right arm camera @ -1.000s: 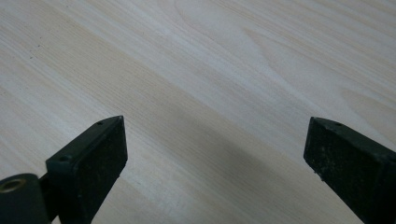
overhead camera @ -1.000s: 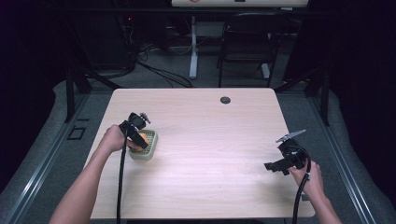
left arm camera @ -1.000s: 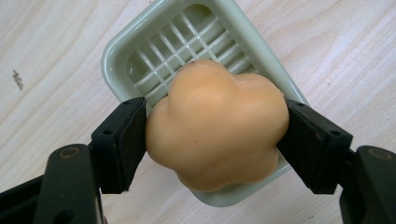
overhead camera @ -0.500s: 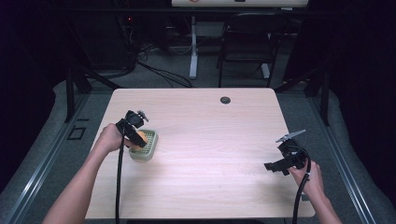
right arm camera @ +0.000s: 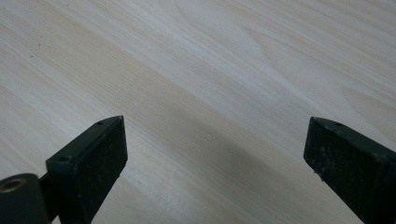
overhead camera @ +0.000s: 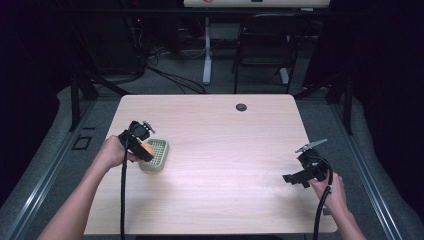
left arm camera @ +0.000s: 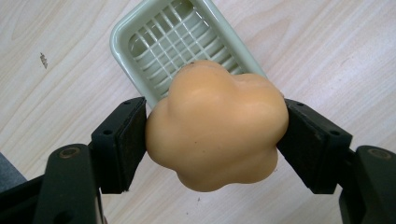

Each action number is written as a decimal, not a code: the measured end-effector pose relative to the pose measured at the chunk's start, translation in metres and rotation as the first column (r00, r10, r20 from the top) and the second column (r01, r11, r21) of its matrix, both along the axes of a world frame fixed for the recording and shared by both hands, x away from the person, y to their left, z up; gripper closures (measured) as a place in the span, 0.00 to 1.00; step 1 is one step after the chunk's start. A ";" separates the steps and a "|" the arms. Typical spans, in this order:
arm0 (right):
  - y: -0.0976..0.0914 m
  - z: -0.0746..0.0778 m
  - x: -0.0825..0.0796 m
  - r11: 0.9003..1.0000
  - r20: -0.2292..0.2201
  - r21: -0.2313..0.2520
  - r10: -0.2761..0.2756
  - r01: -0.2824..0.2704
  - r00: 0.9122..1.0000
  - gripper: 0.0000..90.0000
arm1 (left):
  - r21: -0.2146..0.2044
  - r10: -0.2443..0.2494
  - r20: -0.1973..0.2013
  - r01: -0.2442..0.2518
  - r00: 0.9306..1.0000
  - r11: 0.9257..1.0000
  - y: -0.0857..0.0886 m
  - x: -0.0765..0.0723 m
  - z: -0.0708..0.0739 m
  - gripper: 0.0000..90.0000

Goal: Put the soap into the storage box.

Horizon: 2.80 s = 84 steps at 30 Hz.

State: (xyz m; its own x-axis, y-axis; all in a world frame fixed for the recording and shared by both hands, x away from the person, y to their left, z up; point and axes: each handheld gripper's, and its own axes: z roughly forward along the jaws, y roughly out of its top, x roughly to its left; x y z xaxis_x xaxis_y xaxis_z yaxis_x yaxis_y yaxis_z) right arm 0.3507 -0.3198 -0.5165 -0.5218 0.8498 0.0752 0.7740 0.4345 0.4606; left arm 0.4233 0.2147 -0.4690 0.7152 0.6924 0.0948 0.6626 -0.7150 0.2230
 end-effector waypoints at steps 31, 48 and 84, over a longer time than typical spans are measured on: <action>0.001 0.000 0.000 1.000 0.001 -0.007 0.000 0.000 1.000 0.07 | -0.023 0.003 -0.010 -0.004 1.000 1.000 0.022 -0.053 0.001 0.30; 0.001 0.000 0.000 1.000 0.003 -0.009 0.004 -0.004 1.000 0.07 | -0.023 -0.025 -0.028 0.024 0.999 0.999 0.025 -0.081 -0.006 0.30; 0.004 0.000 0.002 1.000 -0.001 -0.010 0.000 0.000 1.000 0.07 | -0.035 -0.017 -0.098 0.014 0.995 0.999 0.036 -0.109 -0.038 0.31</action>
State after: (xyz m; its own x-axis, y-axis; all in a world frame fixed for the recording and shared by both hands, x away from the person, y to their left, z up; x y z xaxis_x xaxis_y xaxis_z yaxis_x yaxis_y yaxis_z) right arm 0.3529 -0.3153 -0.5166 -0.5213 0.8507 0.0677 0.7748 0.4386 0.4553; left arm 0.3146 0.2504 -0.5066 0.7306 0.6828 -0.0004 0.6715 -0.7183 0.1821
